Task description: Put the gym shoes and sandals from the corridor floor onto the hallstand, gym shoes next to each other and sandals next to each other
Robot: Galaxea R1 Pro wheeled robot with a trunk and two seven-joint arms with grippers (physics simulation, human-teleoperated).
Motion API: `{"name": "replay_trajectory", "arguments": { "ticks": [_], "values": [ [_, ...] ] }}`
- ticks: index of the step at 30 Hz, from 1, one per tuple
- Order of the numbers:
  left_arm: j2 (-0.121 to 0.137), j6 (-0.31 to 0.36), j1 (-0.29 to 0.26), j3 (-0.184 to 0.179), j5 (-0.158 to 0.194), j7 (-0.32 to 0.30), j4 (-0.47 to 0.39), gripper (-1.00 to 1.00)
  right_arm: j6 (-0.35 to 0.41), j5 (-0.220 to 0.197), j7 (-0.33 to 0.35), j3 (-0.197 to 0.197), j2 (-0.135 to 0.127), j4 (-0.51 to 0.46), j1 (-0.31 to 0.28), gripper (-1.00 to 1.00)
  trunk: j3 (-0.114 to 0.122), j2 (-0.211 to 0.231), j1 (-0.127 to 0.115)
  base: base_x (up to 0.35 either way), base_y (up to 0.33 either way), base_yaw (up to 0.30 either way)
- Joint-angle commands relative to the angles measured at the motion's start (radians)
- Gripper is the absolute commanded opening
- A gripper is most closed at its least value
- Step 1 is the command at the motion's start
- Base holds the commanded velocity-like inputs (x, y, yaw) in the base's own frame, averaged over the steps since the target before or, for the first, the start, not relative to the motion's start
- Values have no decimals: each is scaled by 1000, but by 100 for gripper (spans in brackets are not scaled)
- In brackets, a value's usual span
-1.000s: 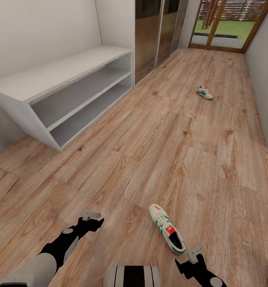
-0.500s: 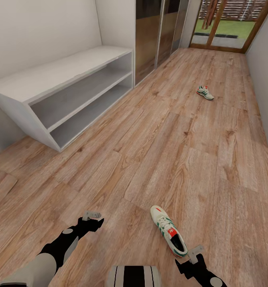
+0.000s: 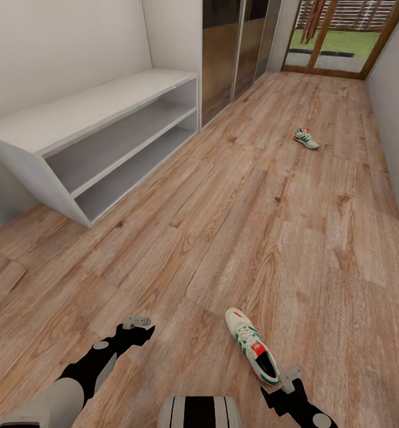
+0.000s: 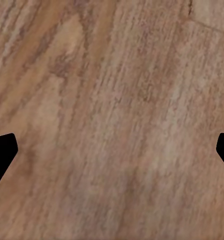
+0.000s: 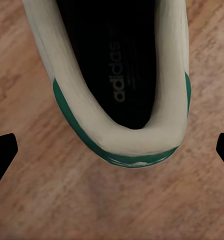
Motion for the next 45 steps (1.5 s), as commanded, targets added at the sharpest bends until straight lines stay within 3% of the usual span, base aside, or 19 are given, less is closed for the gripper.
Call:
{"name": "replay_trajectory", "arguments": {
  "ticks": [1,45],
  "values": [
    [0,-5,0,-1,-5,-2,1,100,-4,8,7,-8,1,0,0,100,-1,0,0,3,2,0],
    [-1,-7,0,-1,-3,-2,1,100,-4,8,7,-8,-1,-1,0,100,-1,0,0,36,9,0]
  ]
}}
